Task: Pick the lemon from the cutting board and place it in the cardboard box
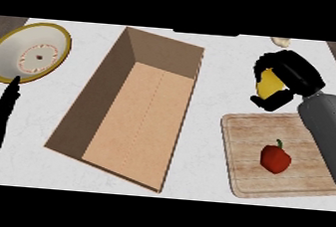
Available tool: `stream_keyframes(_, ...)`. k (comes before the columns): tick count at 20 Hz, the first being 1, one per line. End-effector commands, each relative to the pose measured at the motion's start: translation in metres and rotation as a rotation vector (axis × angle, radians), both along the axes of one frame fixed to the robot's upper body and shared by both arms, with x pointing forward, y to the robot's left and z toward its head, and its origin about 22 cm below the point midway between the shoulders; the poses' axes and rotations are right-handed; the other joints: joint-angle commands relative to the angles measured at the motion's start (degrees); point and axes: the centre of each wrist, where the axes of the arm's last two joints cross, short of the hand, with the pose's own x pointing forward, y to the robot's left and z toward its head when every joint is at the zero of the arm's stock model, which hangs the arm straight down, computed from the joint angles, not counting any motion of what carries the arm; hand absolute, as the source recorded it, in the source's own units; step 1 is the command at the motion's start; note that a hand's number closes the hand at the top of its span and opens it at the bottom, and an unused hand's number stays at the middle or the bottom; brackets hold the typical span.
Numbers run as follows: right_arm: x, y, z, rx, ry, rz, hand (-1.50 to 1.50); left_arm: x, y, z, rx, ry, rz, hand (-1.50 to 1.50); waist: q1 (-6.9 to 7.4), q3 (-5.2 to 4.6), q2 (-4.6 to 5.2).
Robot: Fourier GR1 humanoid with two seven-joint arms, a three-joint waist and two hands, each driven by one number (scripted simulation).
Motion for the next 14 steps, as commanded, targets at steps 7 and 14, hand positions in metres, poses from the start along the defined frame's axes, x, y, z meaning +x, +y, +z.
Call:
stream_keyframes(7, -0.019, 0.079, 0.070, 0.172, -0.073, 0.202, 1.50, 0.016, -0.004, 0.001, -0.007, -0.005, -0.010, 0.00, -0.55, -0.04, -0.01)
stream_keyframes(14, -0.032, 0.160, 0.090, 0.310, 0.082, 0.241, 1.50, 0.013, -0.011, 0.003, -0.002, -0.007, -0.003, 0.00, 0.56, 0.00, 0.13)
